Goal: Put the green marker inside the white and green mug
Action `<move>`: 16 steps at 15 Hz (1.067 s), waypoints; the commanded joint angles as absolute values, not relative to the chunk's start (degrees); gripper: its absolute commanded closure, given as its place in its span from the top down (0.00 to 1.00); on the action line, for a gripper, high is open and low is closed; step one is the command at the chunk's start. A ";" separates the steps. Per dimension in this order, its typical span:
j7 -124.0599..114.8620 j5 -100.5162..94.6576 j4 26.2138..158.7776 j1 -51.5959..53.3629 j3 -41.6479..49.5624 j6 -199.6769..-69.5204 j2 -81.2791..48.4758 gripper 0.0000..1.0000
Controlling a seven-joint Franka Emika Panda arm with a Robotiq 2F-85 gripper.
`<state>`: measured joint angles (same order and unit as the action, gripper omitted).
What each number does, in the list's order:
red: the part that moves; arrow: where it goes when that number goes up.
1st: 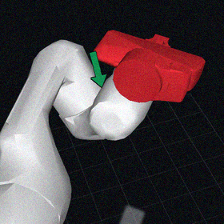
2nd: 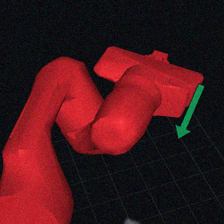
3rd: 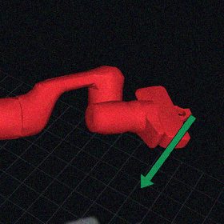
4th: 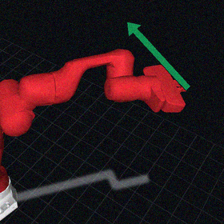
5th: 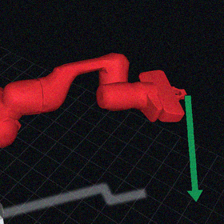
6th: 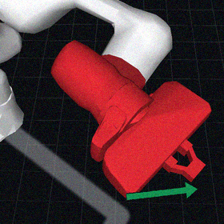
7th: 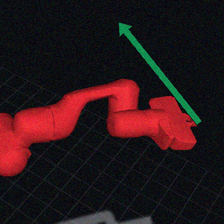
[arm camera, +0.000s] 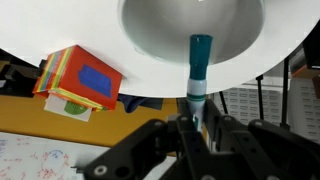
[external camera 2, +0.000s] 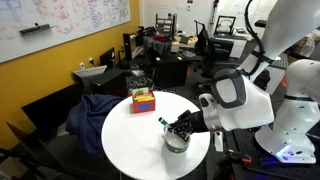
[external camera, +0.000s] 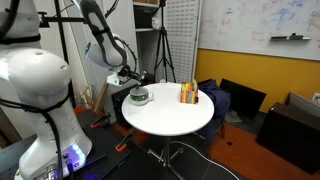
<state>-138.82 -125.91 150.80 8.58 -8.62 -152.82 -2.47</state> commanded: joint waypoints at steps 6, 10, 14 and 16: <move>-142.98 -127.62 151.16 7.08 -8.60 -153.97 -2.68 0.59; -143.28 -127.32 151.38 7.05 -8.62 -153.92 -2.37 0.90; -143.87 -126.75 153.47 7.30 -8.83 -153.20 0.02 1.00; -146.01 -127.59 155.18 7.26 -8.67 -153.33 2.04 1.00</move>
<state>-142.06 -125.93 151.99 7.78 -8.49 -152.82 -2.37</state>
